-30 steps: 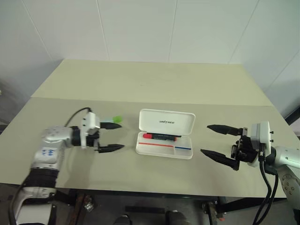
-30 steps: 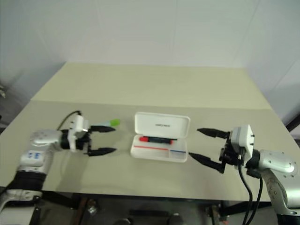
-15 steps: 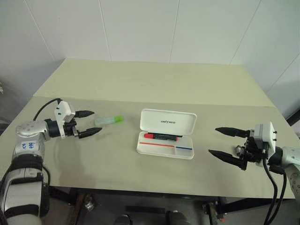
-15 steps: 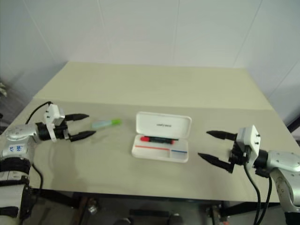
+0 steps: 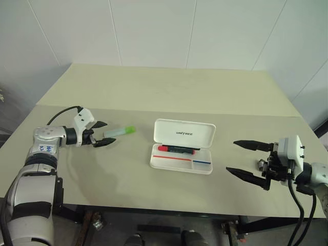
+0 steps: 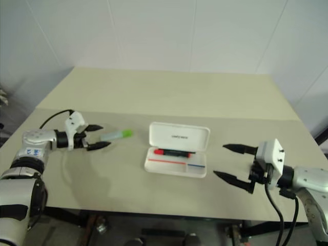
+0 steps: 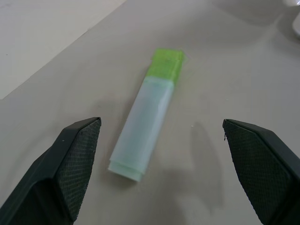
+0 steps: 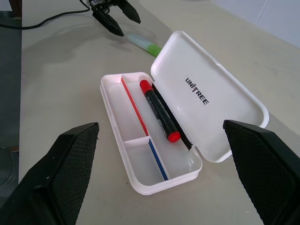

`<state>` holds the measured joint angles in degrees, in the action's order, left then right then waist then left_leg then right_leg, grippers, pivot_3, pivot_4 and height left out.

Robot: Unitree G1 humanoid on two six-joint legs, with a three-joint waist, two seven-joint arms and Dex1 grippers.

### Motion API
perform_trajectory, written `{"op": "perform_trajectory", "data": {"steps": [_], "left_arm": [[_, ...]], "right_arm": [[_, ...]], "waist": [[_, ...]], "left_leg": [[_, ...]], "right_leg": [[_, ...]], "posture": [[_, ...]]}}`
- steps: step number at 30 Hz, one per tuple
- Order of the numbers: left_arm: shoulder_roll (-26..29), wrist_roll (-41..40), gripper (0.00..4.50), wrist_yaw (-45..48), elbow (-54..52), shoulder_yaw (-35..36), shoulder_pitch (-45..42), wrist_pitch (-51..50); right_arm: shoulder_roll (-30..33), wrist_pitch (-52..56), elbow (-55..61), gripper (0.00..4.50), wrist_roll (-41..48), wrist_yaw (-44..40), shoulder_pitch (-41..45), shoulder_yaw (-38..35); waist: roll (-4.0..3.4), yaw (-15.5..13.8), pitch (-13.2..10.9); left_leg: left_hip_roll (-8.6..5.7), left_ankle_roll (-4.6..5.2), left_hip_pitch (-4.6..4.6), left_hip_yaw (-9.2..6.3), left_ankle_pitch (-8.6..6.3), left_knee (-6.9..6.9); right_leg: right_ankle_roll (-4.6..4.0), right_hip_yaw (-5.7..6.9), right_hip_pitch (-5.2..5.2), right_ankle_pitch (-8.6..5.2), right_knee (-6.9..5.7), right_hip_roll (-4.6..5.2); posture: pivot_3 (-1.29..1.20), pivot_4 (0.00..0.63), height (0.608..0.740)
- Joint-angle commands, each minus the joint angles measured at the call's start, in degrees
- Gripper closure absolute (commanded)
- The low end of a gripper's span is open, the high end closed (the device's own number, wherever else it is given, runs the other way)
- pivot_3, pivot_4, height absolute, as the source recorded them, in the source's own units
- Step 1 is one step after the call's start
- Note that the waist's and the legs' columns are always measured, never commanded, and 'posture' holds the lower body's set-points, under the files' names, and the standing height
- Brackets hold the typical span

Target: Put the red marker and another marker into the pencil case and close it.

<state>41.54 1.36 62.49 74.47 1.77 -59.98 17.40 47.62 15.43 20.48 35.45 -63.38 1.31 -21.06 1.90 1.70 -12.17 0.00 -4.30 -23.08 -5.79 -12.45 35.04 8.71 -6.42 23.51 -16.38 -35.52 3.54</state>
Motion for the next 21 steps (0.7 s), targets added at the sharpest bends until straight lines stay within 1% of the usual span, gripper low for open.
{"op": "perform_trajectory", "data": {"steps": [1, 8, 21], "left_arm": [[-0.35, 2.17, 0.04, -4.16, 1.0, -0.26, -2.42, -0.79], [-3.3, 3.93, 0.04, -8.22, 2.33, 0.03, -3.42, -4.58], [-7.39, 3.91, 0.04, -7.21, 3.03, 1.28, -3.31, -10.44]], "right_arm": [[1.09, 1.37, 4.48, 0.0, 2.28, 1.34, -1.27, -3.49], [1.46, 4.45, 9.96, 0.0, 4.31, 3.71, -4.98, -7.67], [2.38, 9.47, 18.78, 0.0, 8.46, 7.27, -12.05, -17.28]], "waist": [[0.0, 0.04, 0.0], [0.03, -0.06, -0.02], [0.06, -0.03, -0.03]], "left_leg": [[0.0, 0.0, 0.0, 0.01, 0.0, 0.01], [-0.01, 0.0, -0.01, 0.0, 0.0, 0.0], [-0.02, 0.0, -0.01, 0.01, 0.0, 0.01]], "right_leg": [[0.01, 0.0, 0.0, 0.0, 0.0, 0.0], [0.02, 0.0, 0.0, 0.0, 0.01, 0.0], [0.02, 0.0, -0.02, 0.01, 0.02, 0.0]], "posture": [[0.0, 0.15, 0.74], [0.0, 0.15, 0.74], [0.0, 0.15, 0.74]]}}
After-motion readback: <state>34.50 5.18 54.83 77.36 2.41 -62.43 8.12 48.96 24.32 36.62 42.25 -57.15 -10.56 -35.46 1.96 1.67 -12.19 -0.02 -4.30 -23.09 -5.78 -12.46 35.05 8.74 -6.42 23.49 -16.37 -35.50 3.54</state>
